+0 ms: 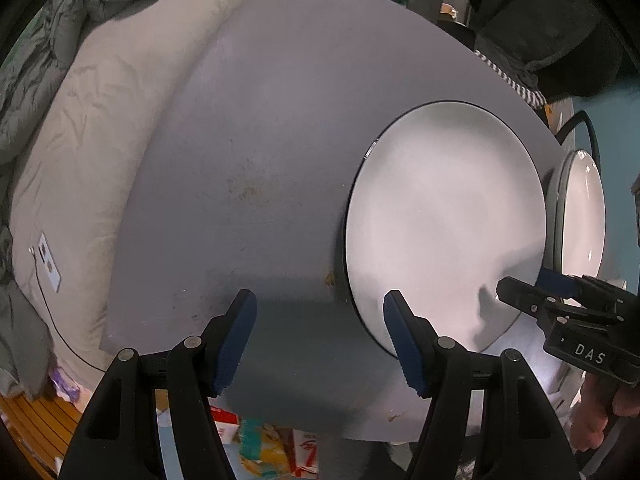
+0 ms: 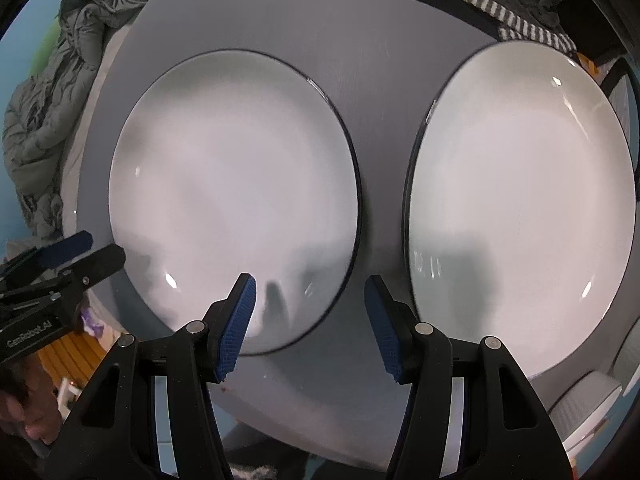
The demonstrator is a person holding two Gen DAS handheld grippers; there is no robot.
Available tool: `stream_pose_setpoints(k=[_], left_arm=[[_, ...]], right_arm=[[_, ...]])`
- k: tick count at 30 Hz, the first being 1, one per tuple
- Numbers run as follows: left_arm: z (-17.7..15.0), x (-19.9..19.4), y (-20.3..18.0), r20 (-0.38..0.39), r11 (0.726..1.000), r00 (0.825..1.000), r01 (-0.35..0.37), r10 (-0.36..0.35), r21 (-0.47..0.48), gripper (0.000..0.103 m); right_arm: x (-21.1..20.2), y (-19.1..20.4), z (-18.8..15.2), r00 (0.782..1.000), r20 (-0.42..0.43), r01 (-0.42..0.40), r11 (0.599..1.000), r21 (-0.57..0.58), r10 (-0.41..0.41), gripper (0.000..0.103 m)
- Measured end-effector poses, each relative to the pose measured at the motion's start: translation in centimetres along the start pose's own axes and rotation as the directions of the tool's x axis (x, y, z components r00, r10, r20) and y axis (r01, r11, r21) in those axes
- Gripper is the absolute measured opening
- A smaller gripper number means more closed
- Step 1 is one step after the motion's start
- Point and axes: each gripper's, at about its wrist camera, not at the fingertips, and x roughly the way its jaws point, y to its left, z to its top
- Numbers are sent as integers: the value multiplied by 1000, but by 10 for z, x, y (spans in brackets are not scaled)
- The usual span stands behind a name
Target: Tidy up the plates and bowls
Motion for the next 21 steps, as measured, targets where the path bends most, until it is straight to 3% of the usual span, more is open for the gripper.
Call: stream_pose_setpoints(k=[21], left_arm=[[21,14,7,-19,999,1000,13,-14,-41,67]], right_arm=[[6,6,25,999,-23,-33,999,24,34,59]])
